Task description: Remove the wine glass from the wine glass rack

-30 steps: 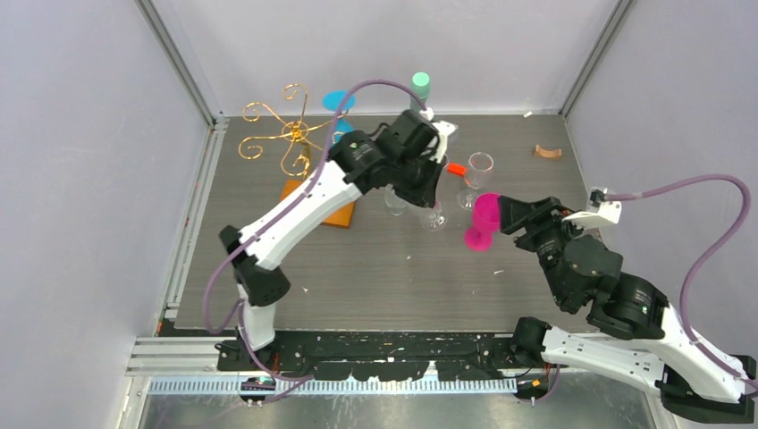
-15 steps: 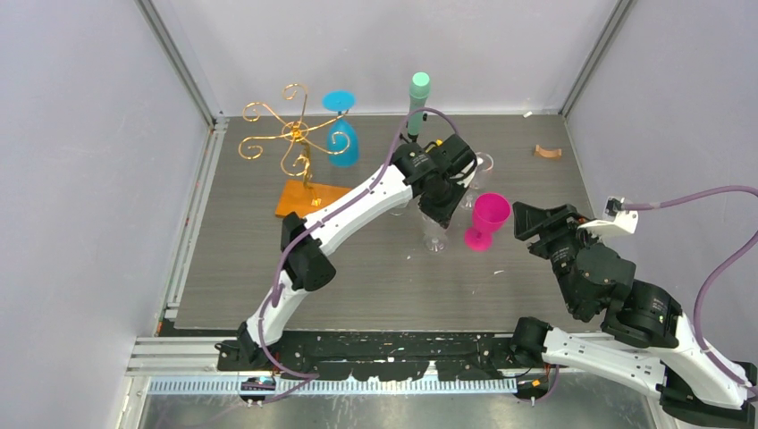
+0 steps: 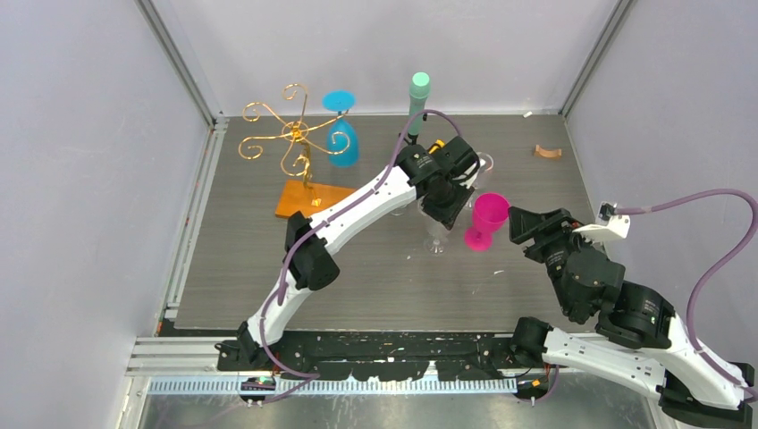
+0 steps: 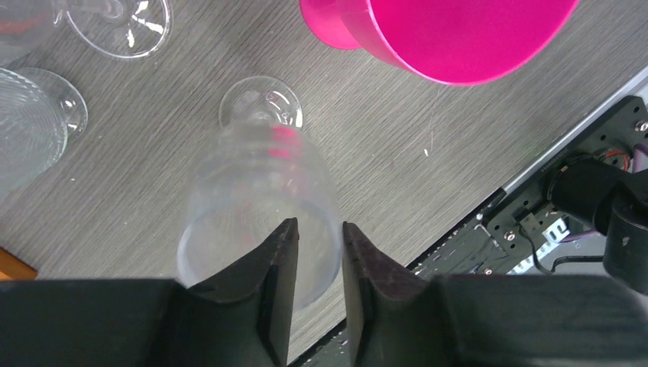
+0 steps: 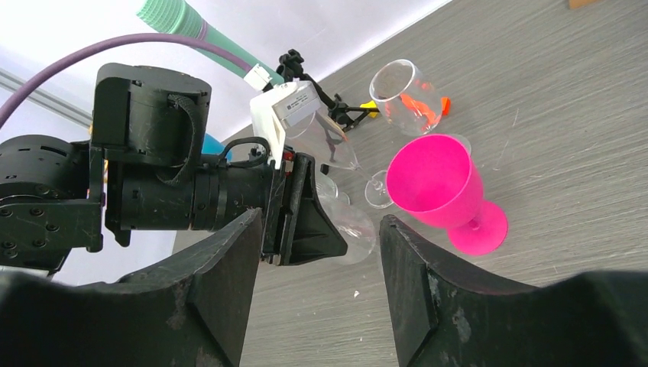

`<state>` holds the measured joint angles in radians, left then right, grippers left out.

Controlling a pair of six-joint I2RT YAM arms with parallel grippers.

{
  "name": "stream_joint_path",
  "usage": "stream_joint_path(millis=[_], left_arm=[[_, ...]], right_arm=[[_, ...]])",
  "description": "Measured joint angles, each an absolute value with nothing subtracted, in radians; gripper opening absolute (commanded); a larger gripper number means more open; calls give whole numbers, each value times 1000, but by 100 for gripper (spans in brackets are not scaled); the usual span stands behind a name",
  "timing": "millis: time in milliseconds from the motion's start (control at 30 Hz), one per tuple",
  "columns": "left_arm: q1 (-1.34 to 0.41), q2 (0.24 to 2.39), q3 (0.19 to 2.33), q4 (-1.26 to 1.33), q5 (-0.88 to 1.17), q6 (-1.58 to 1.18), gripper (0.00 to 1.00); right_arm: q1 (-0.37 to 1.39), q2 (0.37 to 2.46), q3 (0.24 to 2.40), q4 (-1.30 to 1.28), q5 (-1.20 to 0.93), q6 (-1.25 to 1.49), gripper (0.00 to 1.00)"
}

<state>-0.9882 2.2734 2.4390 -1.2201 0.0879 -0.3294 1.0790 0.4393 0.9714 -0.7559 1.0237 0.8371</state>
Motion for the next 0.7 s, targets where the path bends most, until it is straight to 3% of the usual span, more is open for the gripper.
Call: stream_joint_path(millis=[100, 233, 433, 700], left_arm=[[-989, 2280, 2450, -1220, 79, -322, 52], [-989, 2281, 2469, -1211, 71, -306, 65], [-989, 2231, 2448, -1149, 83, -285, 79], [-977, 1977, 2334, -1030, 125, -267, 93]], right_arm=[[1079, 436, 965, -755, 1023, 841, 63], [1079, 434, 965, -748, 1023, 845, 63], [1079, 424, 965, -741, 1020, 846, 63], [1079, 423, 965, -742, 1018, 850, 63]])
